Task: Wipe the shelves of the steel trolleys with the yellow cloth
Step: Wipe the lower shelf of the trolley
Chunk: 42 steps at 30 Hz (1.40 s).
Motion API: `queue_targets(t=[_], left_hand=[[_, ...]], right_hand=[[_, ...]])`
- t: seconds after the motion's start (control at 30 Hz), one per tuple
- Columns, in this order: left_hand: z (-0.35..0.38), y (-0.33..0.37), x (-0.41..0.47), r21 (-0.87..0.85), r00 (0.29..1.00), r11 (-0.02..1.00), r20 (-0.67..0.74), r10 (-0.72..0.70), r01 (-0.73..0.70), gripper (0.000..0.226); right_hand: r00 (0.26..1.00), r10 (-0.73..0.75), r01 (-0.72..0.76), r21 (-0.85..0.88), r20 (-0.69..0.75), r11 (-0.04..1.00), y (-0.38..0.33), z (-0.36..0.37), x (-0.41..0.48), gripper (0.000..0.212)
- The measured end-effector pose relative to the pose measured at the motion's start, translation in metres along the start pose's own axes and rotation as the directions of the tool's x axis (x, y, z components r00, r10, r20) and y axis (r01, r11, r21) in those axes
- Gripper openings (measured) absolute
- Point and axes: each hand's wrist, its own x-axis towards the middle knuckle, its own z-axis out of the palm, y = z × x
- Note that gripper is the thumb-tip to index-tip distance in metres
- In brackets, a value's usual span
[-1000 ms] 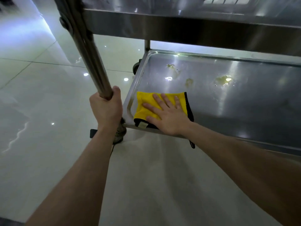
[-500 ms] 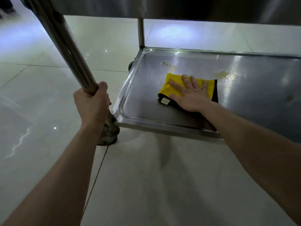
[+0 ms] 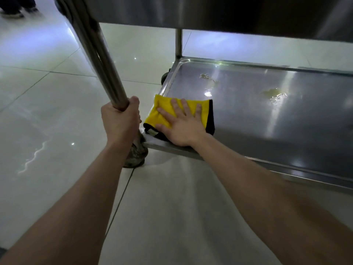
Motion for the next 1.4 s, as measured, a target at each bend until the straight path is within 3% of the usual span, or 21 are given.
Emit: queue_targets(t=[0.17,0.4,0.7,0.93,1.1,1.23,1.4], left_hand=[[-0.003,0.006,-0.003,0.021,0.999,0.999,0.038,-0.038,0.037,0.022],[-0.006,0.005,-0.005,0.059,0.998,0.997,0.043,-0.051,0.049,0.012],[-0.001,-0.003,-0.004,0.033,1.0,0.999,0.019,-0.008,0.007,0.018],[-0.001,-0.003,-0.004,0.007,1.0,1.0,0.016,-0.006,0.006,0.027],[-0.003,-0.002,-0.003,0.019,0.999,0.999,0.019,-0.033,0.033,0.029],[-0.002,0.003,-0.007,0.043,0.998,0.998,0.026,-0.056,0.055,0.025],[-0.004,0.004,-0.008,0.083,0.998,0.996,0.041,-0.042,0.038,0.028]], right_hand=[[1.0,-0.016,0.016,0.043,0.0,0.999,0.041,0.0,-0.056,0.06],[0.988,0.15,-0.149,0.029,-0.019,0.988,0.142,-0.008,-0.12,0.065],[0.94,0.34,-0.34,0.026,-0.003,0.94,0.171,-0.021,-0.054,0.082],[0.972,0.234,-0.235,0.012,0.031,0.972,0.07,-0.022,0.03,0.076],[0.998,0.06,-0.06,0.011,0.026,0.998,0.015,-0.005,-0.004,0.072],[1.0,-0.006,0.006,0.018,0.002,1.0,0.043,0.0,-0.055,0.062],[0.992,0.126,-0.126,0.005,0.016,0.992,0.14,-0.005,-0.136,0.057]])
